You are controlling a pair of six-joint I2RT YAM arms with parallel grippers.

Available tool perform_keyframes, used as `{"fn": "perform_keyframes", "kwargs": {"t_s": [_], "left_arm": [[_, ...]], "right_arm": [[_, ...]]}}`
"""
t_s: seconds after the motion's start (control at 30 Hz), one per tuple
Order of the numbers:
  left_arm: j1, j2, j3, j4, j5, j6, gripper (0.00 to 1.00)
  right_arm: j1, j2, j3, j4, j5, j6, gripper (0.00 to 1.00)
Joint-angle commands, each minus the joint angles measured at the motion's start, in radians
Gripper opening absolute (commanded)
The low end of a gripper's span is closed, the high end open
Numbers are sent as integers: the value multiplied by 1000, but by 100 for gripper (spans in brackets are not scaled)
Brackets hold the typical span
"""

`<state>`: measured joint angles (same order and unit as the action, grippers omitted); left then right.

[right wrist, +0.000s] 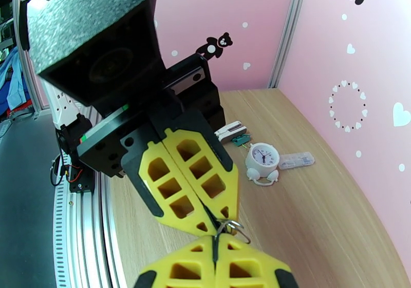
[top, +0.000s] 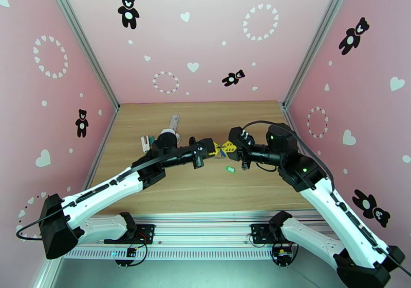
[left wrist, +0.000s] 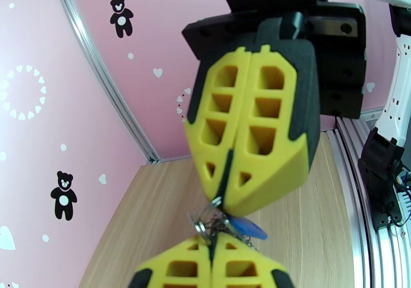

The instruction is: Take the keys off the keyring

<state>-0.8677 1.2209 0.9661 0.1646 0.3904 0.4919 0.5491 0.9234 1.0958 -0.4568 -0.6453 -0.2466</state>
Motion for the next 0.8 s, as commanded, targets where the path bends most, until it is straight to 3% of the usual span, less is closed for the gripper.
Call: {"fn": "perform_keyframes", "kwargs": {"t_s": [0.0,0.33,0.57,0.63,0.7,0.77], "left_arm": [[16,-23,55,47,-120,-44,3],[13,-24,113,-2,-136,-127,3],[-4,-27,110,-16,-147,-112,5],[-3,-26,106,-21,-150,-113,10],[-5,-27,100,-25,-142,-105,23],[-7,-35,82,-24,-136,-92,29]], "right_arm": [[29,1,24,-75,-66,-23,0],[59,14,21,-114,6,-75,0],[57,7,22,-62,28,-55,0],[53,6,27,-45,19,-39,0],[42,5,32,-24,2,-17,0],[28,8,37,-11,-15,4,0]]}}
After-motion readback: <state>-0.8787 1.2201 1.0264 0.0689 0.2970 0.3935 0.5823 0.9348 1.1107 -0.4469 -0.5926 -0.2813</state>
